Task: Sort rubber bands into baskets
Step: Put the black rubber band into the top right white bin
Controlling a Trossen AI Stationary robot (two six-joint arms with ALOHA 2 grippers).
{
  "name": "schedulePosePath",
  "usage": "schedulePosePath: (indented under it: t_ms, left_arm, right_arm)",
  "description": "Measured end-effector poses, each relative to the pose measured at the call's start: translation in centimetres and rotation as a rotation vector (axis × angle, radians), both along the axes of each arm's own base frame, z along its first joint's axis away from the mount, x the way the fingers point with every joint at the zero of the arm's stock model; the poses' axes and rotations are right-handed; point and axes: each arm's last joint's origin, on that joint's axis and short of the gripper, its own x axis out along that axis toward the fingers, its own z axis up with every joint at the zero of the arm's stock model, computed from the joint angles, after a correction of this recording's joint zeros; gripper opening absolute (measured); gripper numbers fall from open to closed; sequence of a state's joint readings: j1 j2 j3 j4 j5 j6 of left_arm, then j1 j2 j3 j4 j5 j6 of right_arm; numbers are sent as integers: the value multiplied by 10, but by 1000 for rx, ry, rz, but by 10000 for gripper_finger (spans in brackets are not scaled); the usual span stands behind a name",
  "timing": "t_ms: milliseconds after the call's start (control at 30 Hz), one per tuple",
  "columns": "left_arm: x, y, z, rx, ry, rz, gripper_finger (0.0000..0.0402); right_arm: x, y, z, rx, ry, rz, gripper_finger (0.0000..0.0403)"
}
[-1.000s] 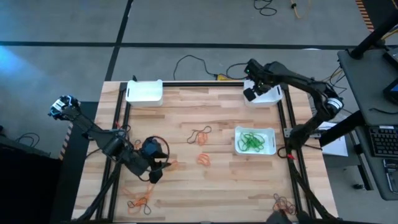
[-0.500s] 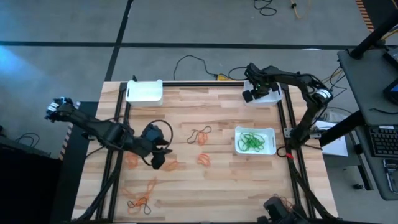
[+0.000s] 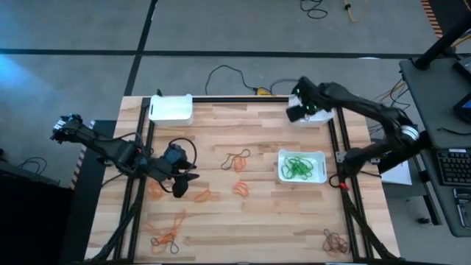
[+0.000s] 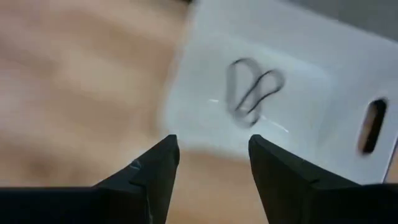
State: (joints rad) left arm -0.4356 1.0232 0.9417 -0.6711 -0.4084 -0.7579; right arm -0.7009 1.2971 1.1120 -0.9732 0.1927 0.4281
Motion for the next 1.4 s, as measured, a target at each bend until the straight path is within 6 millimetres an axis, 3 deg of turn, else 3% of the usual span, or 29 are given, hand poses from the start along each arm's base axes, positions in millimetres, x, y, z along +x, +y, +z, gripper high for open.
schedulePosePath:
  t_ms: [167, 333, 533, 700, 833, 1000, 1200, 1400]
  left_arm:
    - [-1, -4, 0, 19, 0, -40, 162]
    - [-2, -9, -1, 47, 3, -82, 162]
    - [-1, -12, 1, 70, -22, -122, 162]
    - [0, -13, 3, 80, -43, -137, 162]
    - [1, -13, 4, 76, -60, -139, 162]
    - [1, -17, 6, 54, -78, -159, 162]
    - [-2, -22, 6, 25, -80, -167, 162]
    - [-3, -30, 4, 2, -72, -184, 162]
  right_arm:
    - [4, 92, 25, 44, -55, 98, 186]
    - [3, 188, 31, 156, -126, 160, 185]
    - [-8, 290, 19, 320, -129, 154, 185]
    - [-18, 354, -4, 469, -52, 116, 194]
    - [-21, 383, -30, 547, 117, 6, 207]
    - [-18, 400, -61, 562, 240, 6, 207]
    - [-18, 401, -98, 597, 281, 25, 189]
    - [-27, 390, -118, 600, 316, -3, 173]
